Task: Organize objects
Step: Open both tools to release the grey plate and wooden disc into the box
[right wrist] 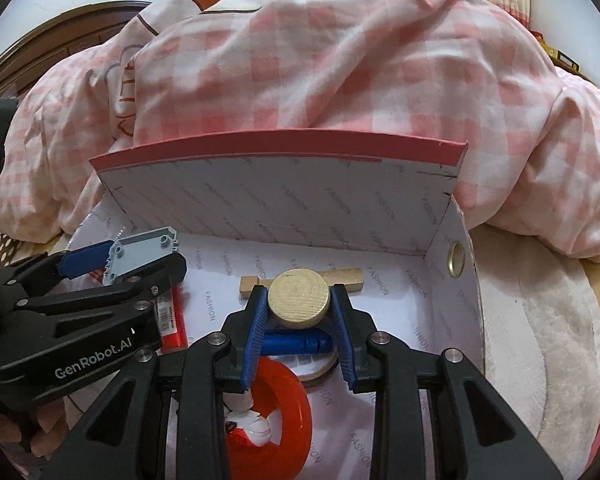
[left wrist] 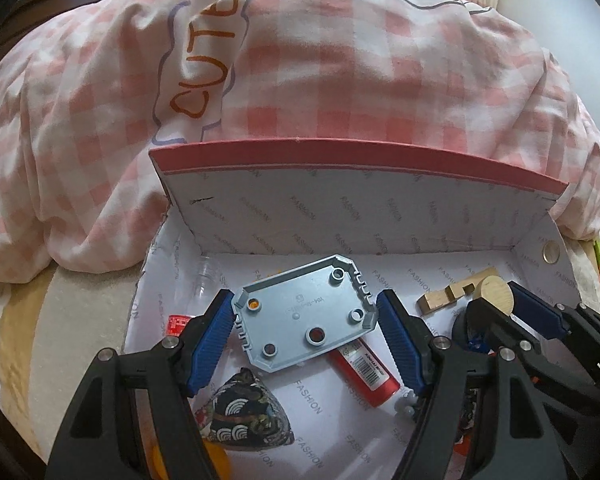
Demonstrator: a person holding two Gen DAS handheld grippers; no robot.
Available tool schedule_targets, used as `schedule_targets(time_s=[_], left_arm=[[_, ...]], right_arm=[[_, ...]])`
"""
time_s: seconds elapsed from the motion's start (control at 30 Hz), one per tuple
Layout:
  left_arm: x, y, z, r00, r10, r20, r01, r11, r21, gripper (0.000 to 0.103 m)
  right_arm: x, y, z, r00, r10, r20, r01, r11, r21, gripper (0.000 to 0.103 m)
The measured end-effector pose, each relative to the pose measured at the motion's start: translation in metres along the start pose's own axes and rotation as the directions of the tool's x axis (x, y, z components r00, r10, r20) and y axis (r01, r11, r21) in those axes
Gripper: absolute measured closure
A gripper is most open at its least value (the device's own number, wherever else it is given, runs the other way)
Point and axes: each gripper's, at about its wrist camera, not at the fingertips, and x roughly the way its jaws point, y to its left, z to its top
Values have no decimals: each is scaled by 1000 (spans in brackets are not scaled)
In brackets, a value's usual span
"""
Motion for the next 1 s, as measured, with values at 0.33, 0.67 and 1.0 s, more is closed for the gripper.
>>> schedule_targets(time_s=[0.33,0.67,1.0], left_arm=[[0,-8,2,1000,11,-15,-11,1000,-3,30],[-2,-14,-1,999,21,-25,-21,1000,-19,30],[-8,-21,-5,1000,13,-25,-14,999,-47,25]], right_arm=[[0,-6,-3,1000,-1,-7,1,999,32,61],[-5,-7,-4,1000,-11,4,11,1000,20,58],[-25,-7,-8,996,-55,65,55,998,-7,29]])
